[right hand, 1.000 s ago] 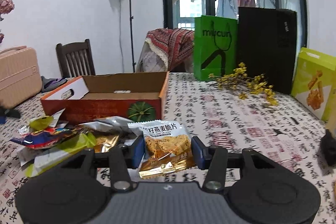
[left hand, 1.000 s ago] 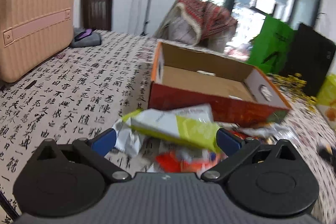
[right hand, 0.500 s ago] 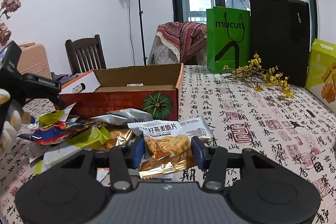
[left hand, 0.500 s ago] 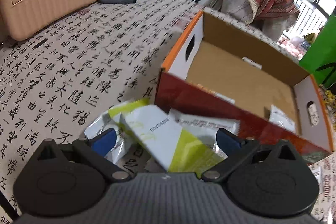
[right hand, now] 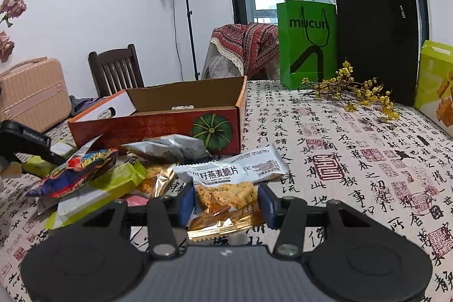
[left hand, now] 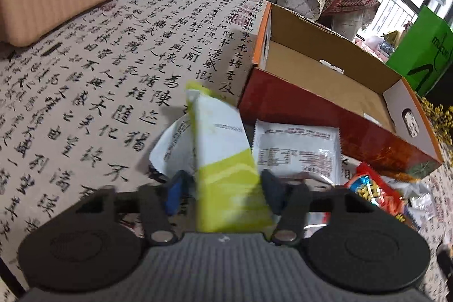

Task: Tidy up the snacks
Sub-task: 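Grasp a green-and-white snack bar with the left gripper while the right gripper holds its packet, then carry both packets over the box and release them inside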

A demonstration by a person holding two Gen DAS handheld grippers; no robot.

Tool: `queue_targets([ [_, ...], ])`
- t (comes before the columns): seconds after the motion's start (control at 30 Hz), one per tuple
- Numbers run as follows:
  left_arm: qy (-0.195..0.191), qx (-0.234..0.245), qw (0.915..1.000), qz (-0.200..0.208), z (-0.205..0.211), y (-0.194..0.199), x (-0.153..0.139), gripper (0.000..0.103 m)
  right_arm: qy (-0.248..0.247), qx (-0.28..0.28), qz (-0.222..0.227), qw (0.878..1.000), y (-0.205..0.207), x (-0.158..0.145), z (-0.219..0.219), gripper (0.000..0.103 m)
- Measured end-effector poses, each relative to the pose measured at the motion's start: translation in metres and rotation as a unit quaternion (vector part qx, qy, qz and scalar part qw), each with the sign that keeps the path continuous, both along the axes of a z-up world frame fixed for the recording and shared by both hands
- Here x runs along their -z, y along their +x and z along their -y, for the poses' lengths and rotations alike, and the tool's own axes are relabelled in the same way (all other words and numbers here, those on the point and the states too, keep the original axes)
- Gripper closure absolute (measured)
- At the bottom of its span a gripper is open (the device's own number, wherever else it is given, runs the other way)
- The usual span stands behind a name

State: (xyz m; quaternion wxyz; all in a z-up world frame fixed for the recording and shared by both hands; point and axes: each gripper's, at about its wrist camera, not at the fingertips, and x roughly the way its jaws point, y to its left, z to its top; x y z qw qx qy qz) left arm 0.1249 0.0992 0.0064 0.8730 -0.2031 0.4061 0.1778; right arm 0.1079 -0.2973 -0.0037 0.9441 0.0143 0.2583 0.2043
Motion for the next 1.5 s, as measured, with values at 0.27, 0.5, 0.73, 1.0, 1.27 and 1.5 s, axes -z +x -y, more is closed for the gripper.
queue_targets([
  [0.27, 0.023, 0.021, 0.9992, 0.023, -0.006, -0.014, 0.001, 0.060, -0.006, 0.000, 0.000, 1.000, -0.003, -0.002, -0.003, 0.056],
  [0.5, 0.040, 0.028, 0.9979, 0.042, -0.009, -0.029, -0.006, 0.060, -0.011, -0.002, 0.004, 1.000, -0.006, -0.005, -0.007, 0.056],
  [0.73, 0.048, 0.034, 0.9953, 0.077, -0.011, -0.044, -0.023, 0.060, -0.012, -0.003, 0.007, 1.000, -0.006, -0.008, -0.010, 0.056],
  [1.0, 0.066, 0.054, 0.9884, 0.125, 0.000, -0.052, -0.050, 0.060, -0.010, -0.007, 0.026, 1.000, -0.003, -0.022, -0.015, 0.056],
  [1.27, 0.076, 0.086, 0.9805, 0.160, 0.024, -0.027, -0.077, 0.060, 0.002, -0.019, 0.063, 0.998, 0.016, -0.052, -0.035, 0.055],
  [1.5, 0.070, 0.100, 0.9756, 0.183, 0.048, 0.020, -0.100, 0.060, 0.013, -0.023, 0.072, 0.997, 0.059, -0.082, -0.064, 0.056],
])
